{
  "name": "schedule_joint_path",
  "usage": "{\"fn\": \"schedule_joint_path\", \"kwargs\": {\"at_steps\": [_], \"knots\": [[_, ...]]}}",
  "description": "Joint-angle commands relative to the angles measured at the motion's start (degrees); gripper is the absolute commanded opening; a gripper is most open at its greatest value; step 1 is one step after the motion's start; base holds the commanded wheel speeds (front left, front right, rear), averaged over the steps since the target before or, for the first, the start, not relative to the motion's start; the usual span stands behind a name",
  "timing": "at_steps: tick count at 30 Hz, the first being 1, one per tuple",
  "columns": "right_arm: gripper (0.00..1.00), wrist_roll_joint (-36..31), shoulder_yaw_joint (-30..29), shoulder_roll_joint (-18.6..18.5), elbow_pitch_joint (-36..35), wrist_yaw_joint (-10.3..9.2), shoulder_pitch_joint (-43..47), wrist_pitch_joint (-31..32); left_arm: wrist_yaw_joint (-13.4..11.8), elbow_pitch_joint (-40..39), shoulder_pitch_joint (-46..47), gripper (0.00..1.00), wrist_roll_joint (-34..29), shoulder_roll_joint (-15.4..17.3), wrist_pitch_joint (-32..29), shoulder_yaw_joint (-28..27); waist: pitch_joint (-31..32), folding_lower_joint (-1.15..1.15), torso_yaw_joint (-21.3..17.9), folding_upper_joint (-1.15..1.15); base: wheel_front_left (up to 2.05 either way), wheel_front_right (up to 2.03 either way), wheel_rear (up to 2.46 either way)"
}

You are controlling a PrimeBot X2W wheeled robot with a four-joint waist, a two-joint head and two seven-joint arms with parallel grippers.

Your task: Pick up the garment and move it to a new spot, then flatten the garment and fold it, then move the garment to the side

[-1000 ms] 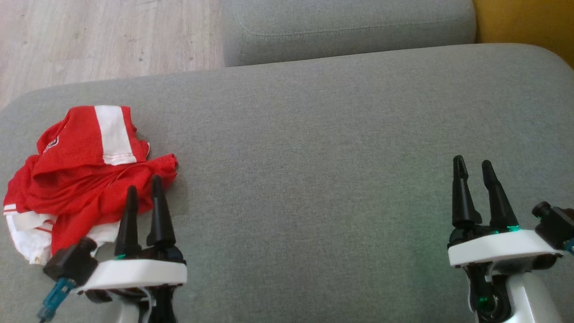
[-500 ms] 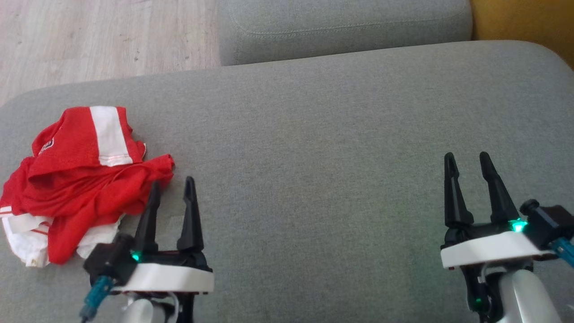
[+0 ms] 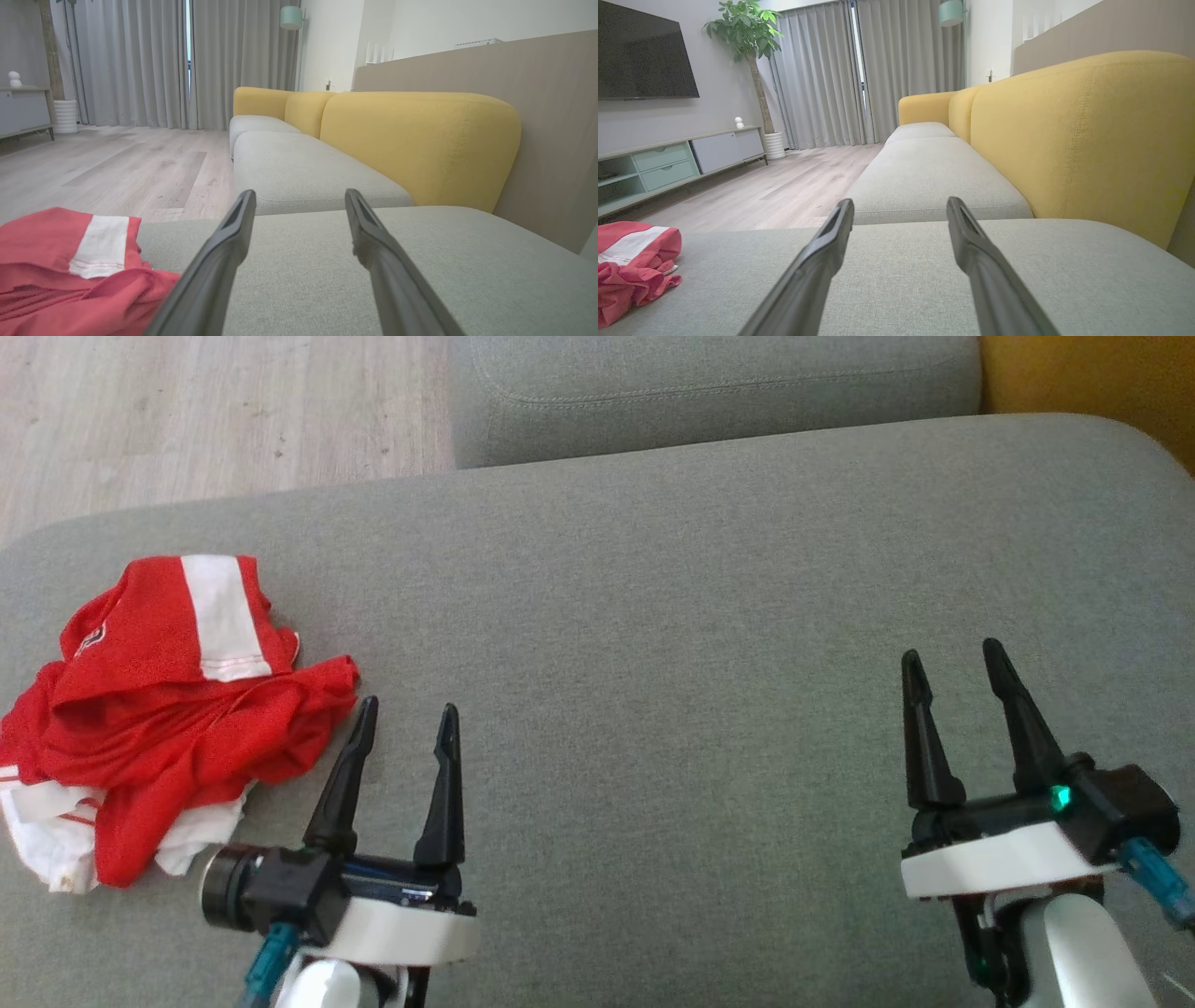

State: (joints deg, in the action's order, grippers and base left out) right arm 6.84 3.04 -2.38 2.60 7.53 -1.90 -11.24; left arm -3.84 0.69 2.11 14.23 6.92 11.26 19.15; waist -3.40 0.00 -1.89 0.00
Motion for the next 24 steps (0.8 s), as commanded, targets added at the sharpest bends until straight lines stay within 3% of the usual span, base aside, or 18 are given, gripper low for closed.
{"fn": "schedule_joint_path", "kwargs": {"at_steps": [1, 5, 17, 24], "knots": [[1.0, -1.63, 1.41, -0.44, -2.53, -0.04, -1.43, -0.73, -0.51, -2.52, 3.1, 1.0, -1.52, 0.83, 0.73, -0.82, 0.0, 0.0, 0.0, 0.0, 0.0, 0.0, 0.0], [1.0, -2.4, 1.33, -0.45, -3.66, -0.04, -1.17, -1.4, -0.04, -3.58, 2.42, 1.0, -0.56, -0.39, 1.4, -1.93, 0.04, 0.0, 0.0, 0.0, 0.0, 0.0, 0.0], [1.0, 1.17, 3.86, -0.49, -3.26, -0.04, 0.54, -3.43, 7.87, -4.25, -0.4, 1.0, -2.46, -3.93, 3.42, -9.84, 0.13, 0.0, -0.04, 0.0, 0.0, 0.0, 0.0], [1.0, 4.77, 3.31, -0.5, -1.29, -0.04, 1.06, -3.75, 8.87, -1.49, -0.89, 1.0, -3.09, -4.02, 3.74, -8.66, 0.38, 0.0, 0.1, 0.0, 0.0, 0.0, 0.0]]}}
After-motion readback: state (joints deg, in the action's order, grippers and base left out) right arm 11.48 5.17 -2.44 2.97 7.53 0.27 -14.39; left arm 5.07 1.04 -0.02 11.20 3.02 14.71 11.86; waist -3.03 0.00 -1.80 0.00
